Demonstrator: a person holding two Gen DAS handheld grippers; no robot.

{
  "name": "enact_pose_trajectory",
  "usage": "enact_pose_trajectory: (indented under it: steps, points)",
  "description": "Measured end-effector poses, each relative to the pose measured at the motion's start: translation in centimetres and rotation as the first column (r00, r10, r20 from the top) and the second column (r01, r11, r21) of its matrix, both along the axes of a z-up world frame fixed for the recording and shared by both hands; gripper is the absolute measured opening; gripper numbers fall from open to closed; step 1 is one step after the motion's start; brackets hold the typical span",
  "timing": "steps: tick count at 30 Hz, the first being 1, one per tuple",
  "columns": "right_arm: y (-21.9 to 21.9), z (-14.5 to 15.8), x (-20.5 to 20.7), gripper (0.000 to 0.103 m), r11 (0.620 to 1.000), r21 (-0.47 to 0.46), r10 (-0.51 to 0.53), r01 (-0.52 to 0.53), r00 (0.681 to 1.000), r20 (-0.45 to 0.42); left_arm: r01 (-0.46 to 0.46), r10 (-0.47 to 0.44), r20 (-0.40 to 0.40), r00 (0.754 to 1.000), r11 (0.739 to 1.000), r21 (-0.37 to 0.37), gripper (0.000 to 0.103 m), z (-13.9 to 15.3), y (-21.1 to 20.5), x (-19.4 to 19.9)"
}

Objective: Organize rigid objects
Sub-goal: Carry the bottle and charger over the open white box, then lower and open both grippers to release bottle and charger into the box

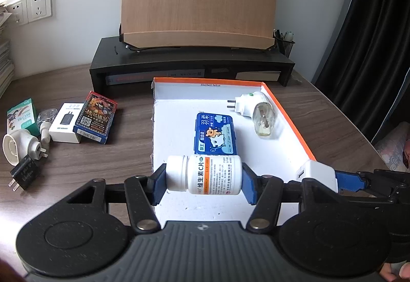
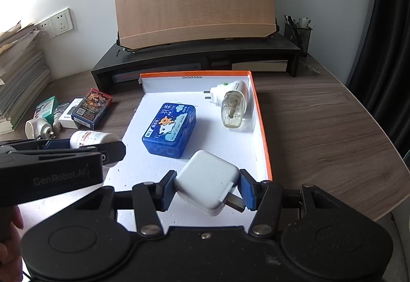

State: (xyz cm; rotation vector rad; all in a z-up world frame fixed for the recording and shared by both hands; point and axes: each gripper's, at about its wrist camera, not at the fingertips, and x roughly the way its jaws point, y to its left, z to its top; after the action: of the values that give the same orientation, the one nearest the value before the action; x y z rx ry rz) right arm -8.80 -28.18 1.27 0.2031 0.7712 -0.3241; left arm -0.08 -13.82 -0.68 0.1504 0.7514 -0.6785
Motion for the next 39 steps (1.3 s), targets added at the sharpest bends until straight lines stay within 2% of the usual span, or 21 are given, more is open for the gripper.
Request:
enact_pose_trajectory:
  steps: [39]
  points:
    - [0.4,-0.3,1.7,0.063,1.0,0.008,0.023,-0.023,1.0,-0.011,-0.009,0.01,0.009,1.0,1.0,-0.003,0.058,0.4,0.5,1.7]
